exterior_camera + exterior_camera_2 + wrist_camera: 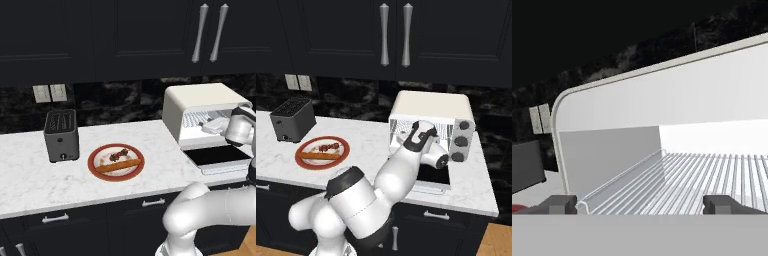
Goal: Pick up the kebab skewer and baguette bread, and place them inside the toaster oven. Close the toaster oven door and start by setting the timer.
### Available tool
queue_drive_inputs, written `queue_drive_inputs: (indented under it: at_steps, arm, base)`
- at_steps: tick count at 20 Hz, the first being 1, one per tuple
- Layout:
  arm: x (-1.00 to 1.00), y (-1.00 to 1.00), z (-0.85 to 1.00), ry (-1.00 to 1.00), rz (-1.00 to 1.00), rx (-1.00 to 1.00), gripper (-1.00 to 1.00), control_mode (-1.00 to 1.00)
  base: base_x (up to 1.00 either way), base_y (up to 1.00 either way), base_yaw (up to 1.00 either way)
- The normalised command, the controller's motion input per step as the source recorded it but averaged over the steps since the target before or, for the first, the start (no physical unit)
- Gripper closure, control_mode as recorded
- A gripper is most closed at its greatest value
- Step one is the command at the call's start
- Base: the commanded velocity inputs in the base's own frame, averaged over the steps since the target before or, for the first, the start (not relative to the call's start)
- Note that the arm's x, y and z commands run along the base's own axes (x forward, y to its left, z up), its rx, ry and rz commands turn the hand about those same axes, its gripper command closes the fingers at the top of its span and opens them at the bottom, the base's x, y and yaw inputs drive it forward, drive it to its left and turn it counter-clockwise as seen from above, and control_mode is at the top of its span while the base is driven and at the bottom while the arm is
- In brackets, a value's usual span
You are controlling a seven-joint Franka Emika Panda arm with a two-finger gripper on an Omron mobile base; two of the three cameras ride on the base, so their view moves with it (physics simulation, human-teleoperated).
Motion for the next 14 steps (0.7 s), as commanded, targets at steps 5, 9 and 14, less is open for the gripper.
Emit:
queue_drive_inputs:
  at_steps: [5, 9, 14]
  arm:
    - [0.25, -0.16, -0.26, 0.0, 0.0, 0.0, -1.0, -1.0]
    - [0.33, -0.11, -0.04, 0.0, 0.0, 0.0, -1.0, -1.0]
    - [0.28, -0.05, -0.32, 0.0, 0.0, 0.0, -1.0, -1.0]
  base:
    - [0.0, 0.0, 0.0]
    - [0.0, 0.0, 0.0]
    - [0.0, 0.0, 0.0]
